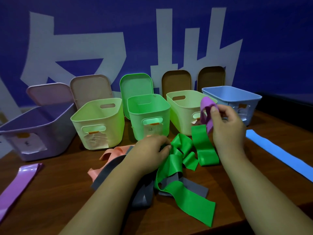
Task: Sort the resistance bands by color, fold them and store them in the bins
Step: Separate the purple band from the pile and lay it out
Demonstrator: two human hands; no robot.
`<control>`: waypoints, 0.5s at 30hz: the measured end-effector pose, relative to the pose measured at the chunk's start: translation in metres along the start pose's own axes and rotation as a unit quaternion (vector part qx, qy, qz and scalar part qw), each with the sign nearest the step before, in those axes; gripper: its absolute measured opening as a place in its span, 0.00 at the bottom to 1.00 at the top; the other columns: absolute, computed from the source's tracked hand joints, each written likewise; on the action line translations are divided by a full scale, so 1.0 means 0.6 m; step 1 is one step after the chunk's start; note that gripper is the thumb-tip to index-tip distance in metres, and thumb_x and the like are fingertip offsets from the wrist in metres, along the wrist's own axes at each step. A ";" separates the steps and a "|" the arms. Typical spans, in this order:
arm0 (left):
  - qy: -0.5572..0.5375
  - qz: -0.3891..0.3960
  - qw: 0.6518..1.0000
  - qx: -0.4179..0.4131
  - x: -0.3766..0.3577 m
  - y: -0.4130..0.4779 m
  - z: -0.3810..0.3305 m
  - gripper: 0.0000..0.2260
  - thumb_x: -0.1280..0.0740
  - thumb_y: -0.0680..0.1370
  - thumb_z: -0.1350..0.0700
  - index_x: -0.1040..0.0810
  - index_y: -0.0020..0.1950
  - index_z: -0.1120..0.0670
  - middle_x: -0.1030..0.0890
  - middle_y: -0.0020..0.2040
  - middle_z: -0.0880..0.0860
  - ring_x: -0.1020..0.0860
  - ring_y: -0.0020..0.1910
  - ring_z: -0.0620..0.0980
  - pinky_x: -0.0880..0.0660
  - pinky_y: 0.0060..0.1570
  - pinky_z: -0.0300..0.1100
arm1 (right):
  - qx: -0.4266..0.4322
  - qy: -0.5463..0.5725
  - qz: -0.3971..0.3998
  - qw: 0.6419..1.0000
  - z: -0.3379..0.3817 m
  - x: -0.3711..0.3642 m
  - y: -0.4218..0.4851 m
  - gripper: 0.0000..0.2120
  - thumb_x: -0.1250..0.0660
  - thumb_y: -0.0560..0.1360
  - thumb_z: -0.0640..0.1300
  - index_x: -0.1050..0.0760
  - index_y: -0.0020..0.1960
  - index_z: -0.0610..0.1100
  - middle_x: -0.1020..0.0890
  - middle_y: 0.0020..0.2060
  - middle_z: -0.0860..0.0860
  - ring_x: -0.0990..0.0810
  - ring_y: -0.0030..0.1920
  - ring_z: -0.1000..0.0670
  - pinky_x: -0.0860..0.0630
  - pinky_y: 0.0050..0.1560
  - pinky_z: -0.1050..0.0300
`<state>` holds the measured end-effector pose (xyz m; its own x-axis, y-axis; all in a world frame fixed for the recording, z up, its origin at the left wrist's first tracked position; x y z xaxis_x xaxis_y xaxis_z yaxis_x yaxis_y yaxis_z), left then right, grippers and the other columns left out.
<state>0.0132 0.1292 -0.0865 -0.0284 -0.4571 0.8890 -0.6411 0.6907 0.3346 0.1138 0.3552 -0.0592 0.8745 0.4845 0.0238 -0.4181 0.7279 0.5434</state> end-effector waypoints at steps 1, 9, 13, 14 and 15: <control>-0.002 -0.007 1.000 -0.002 0.001 0.000 0.000 0.10 0.35 0.84 0.46 0.18 0.62 0.46 0.19 0.56 0.48 0.21 0.55 0.50 0.21 0.56 0.52 | 0.012 0.009 0.000 1.000 0.007 0.001 -0.003 0.06 0.34 0.85 0.55 0.19 0.57 0.56 0.16 0.51 0.58 0.18 0.51 0.60 0.22 0.44 0.64; -0.151 -0.070 0.986 -0.003 0.033 0.001 -0.023 0.13 0.31 0.83 0.45 0.22 0.67 0.45 0.20 0.61 0.41 0.21 0.60 0.40 0.23 0.59 0.42 | 0.124 -0.051 0.221 0.966 0.027 -0.055 -0.034 0.05 0.30 0.82 0.51 0.16 0.54 0.53 0.18 0.48 0.57 0.19 0.48 0.57 0.21 0.43 0.65; -0.255 -0.088 0.962 0.036 0.040 0.001 -0.017 0.13 0.29 0.82 0.46 0.22 0.66 0.42 0.15 0.56 0.41 0.17 0.55 0.40 0.16 0.50 0.48 | 0.147 -0.061 0.279 0.947 0.026 -0.078 -0.047 0.06 0.28 0.82 0.49 0.13 0.54 0.51 0.19 0.43 0.58 0.21 0.45 0.56 0.28 0.40 0.67; -0.270 -0.105 0.956 0.049 0.041 0.001 -0.009 0.13 0.28 0.81 0.45 0.22 0.66 0.42 0.15 0.55 0.42 0.16 0.55 0.42 0.16 0.50 0.49 | 0.146 -0.062 0.282 0.946 0.023 -0.080 -0.047 0.05 0.28 0.82 0.50 0.13 0.52 0.51 0.19 0.42 0.58 0.21 0.45 0.56 0.28 0.39 0.67; -0.289 -0.115 0.948 0.062 0.043 0.001 -0.003 0.15 0.28 0.80 0.44 0.22 0.66 0.43 0.15 0.55 0.42 0.16 0.55 0.44 0.16 0.52 0.50 | 0.146 -0.062 0.284 0.946 0.020 -0.081 -0.047 0.06 0.28 0.82 0.50 0.13 0.51 0.51 0.19 0.41 0.57 0.21 0.44 0.55 0.28 0.40 0.65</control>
<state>0.0137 0.1190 -0.0626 -0.2698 -0.8434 0.4647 -0.7653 0.4807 0.4281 0.0859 0.3053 -0.0655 0.5586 0.6836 0.4697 -0.7592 0.1934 0.6215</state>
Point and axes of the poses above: each hand's wrist, its own y-axis towards the middle knuckle, its own x-axis out of the back of the hand, z = x × y, the point moved 5 cm from there along y, towards the middle knuckle
